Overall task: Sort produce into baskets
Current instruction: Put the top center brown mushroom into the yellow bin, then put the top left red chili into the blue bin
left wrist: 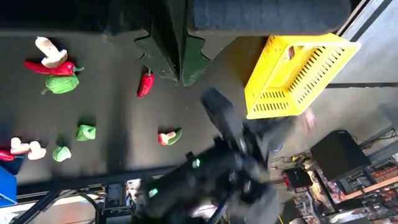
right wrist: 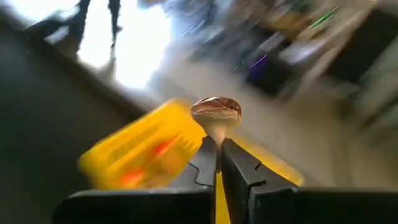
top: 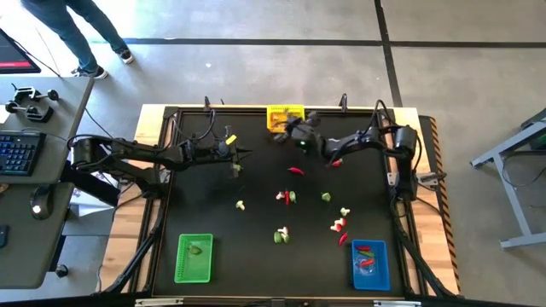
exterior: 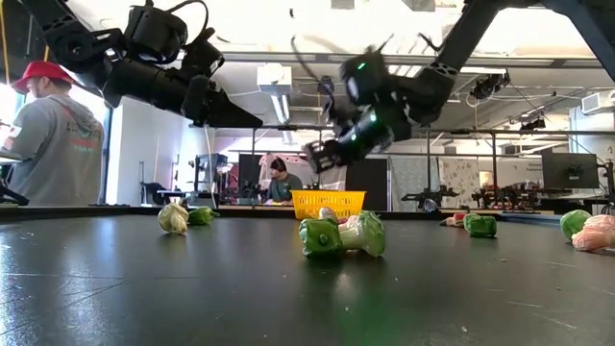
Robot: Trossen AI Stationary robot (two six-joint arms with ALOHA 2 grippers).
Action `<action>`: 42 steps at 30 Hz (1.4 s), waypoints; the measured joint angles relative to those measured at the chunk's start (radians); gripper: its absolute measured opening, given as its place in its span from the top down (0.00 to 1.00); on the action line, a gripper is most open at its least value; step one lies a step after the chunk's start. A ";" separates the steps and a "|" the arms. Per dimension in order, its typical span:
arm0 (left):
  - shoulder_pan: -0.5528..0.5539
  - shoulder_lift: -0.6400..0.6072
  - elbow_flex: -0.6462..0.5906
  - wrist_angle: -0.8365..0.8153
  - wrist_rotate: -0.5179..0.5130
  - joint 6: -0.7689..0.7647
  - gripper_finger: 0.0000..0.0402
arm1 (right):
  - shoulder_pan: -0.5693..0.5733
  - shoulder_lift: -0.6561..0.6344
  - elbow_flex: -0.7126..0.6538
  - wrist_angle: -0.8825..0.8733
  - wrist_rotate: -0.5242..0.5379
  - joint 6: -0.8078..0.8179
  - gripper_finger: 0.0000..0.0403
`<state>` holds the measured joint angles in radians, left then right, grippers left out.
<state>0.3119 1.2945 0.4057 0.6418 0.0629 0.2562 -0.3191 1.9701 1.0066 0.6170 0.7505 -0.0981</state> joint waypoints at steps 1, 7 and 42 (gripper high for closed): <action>0.000 0.000 0.000 0.000 0.000 0.000 0.99 | -0.013 0.000 0.019 -0.100 -0.068 0.073 1.00; 0.000 0.000 0.000 -0.001 0.001 -0.011 0.99 | -0.069 0.000 0.129 -0.401 -0.310 0.171 1.00; 0.024 0.000 0.000 -0.006 0.006 -0.020 0.99 | -0.051 -0.138 0.032 -0.218 -0.623 0.124 0.96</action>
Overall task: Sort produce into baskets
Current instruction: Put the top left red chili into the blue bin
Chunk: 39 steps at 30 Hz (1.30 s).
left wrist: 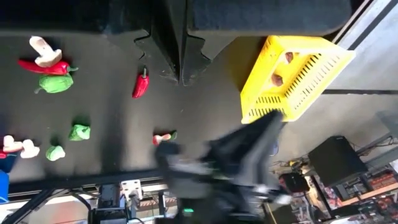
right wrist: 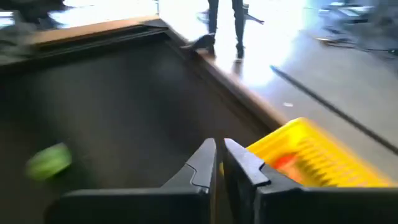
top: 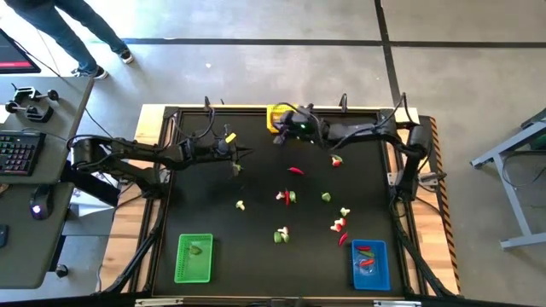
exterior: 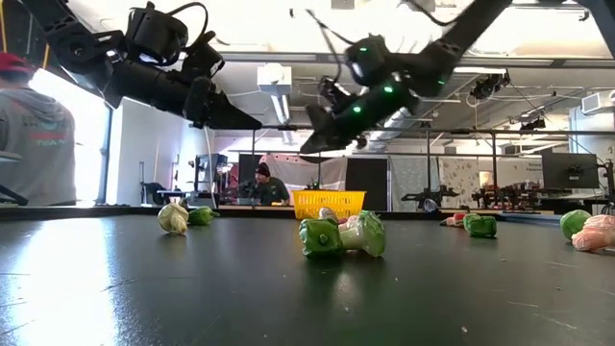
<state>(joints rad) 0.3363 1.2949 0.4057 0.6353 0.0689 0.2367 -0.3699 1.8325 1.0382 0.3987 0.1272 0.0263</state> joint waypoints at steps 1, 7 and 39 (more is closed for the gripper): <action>0.000 0.000 0.000 -0.001 0.000 0.000 0.99 | 0.011 -0.012 -0.044 0.040 -0.028 0.010 0.97; 0.000 0.000 0.000 -0.010 0.000 0.000 0.99 | 0.090 -0.117 -0.260 0.090 -0.093 0.064 0.98; 0.000 0.000 0.000 -0.003 -0.001 0.000 0.99 | 0.179 -0.072 -0.318 -0.206 -0.074 0.077 0.68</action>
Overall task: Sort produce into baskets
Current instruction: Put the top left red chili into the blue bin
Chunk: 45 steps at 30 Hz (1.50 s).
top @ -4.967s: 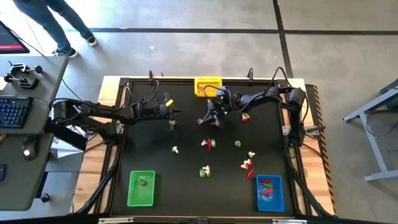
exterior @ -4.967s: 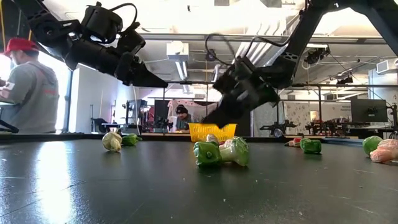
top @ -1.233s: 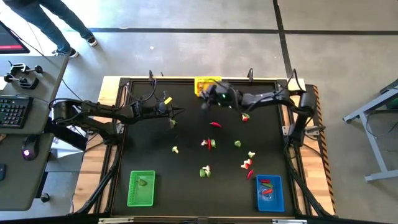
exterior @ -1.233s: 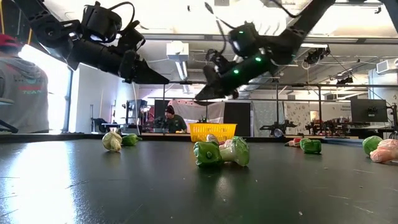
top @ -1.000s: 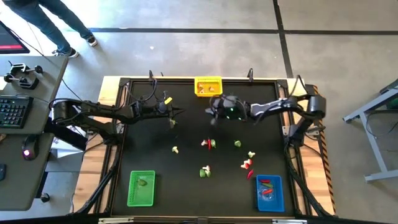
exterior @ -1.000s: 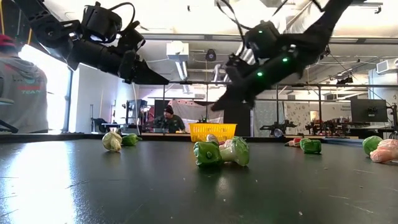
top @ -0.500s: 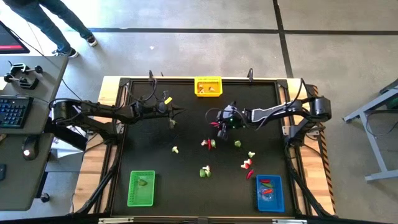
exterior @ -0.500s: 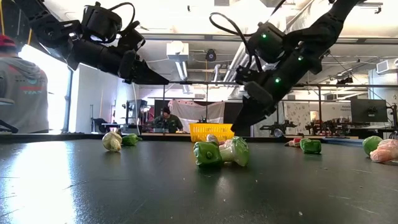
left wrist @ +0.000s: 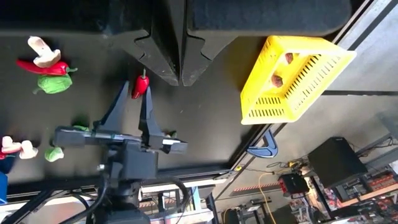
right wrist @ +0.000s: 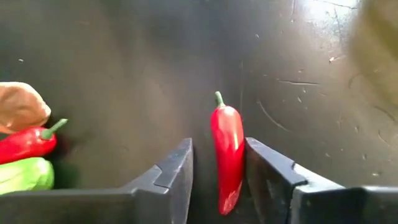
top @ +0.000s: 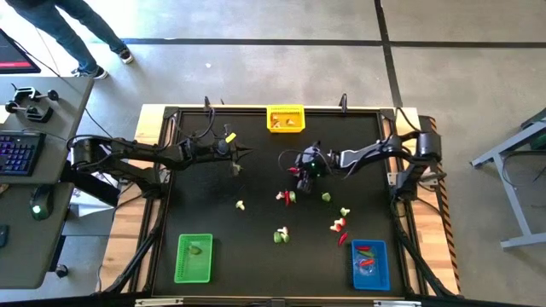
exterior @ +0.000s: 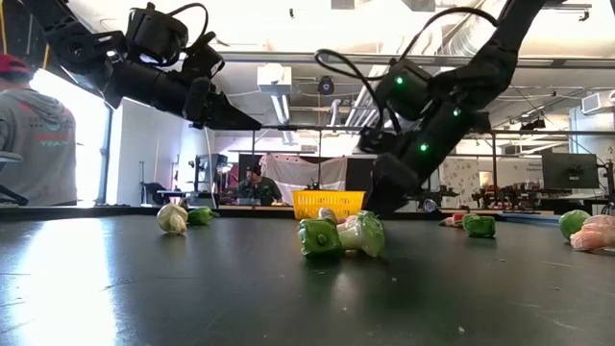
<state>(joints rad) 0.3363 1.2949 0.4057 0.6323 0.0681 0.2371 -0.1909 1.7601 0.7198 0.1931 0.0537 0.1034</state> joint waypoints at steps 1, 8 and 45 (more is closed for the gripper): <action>0.000 0.000 0.000 0.000 0.000 0.000 0.99 | 0.000 0.009 0.001 0.010 -0.001 0.000 0.69; 0.000 0.000 0.000 0.000 0.000 0.000 0.99 | 0.001 -0.011 0.000 -0.011 -0.005 -0.014 0.87; 0.000 0.000 0.000 0.001 0.000 0.002 0.99 | 1.066 -0.614 -0.001 -0.836 0.042 1.277 0.94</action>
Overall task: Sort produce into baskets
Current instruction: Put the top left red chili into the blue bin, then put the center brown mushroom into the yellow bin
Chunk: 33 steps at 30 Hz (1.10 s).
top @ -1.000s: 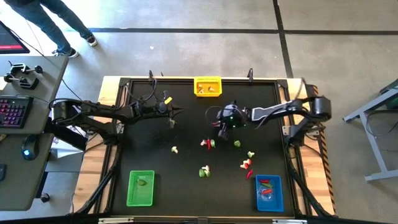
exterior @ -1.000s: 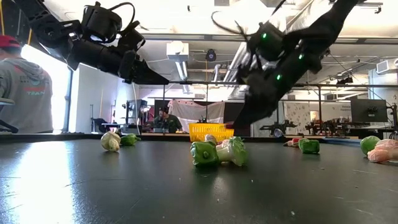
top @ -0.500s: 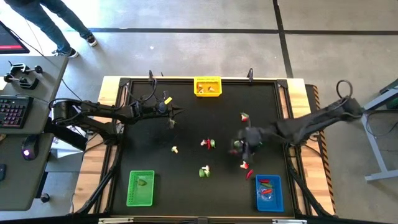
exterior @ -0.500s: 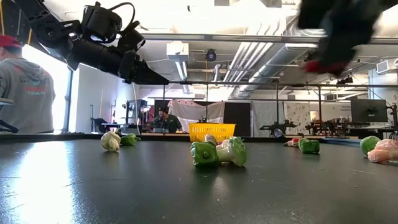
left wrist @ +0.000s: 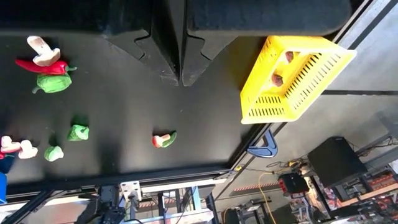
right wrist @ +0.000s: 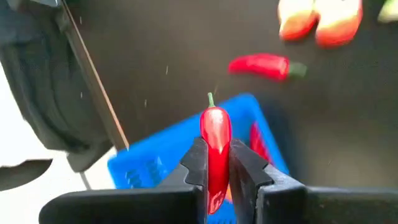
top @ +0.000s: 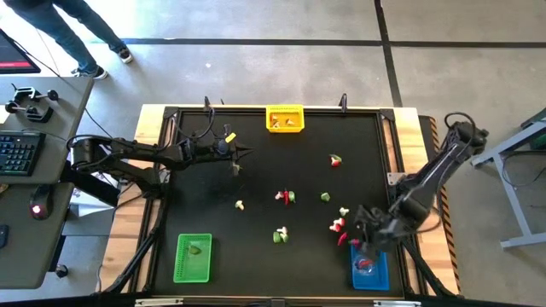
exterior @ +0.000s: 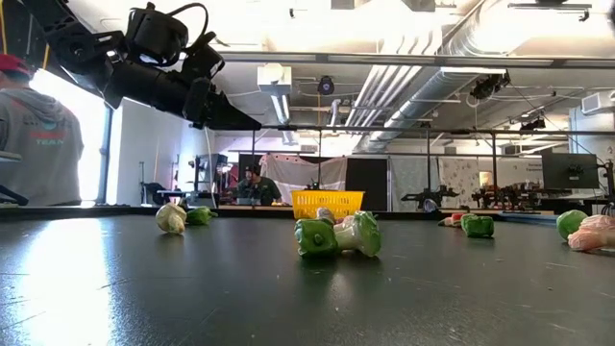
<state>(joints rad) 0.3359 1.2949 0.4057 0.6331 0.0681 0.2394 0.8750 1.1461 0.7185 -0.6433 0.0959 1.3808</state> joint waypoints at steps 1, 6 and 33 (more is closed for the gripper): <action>0.000 0.000 0.000 0.000 0.000 0.000 0.99 | 0.025 0.006 0.000 -0.001 0.000 0.030 0.94; 0.000 0.000 0.000 0.000 0.000 -0.001 0.99 | 0.118 0.060 0.000 -0.009 -0.002 0.112 0.94; 0.000 0.000 0.000 0.001 0.000 -0.002 0.99 | 0.128 0.213 0.000 0.059 -0.271 0.191 0.66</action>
<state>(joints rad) 0.3361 1.2949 0.4057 0.6338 0.0681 0.2377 1.0032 1.3590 0.7185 -0.5839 -0.1746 1.5719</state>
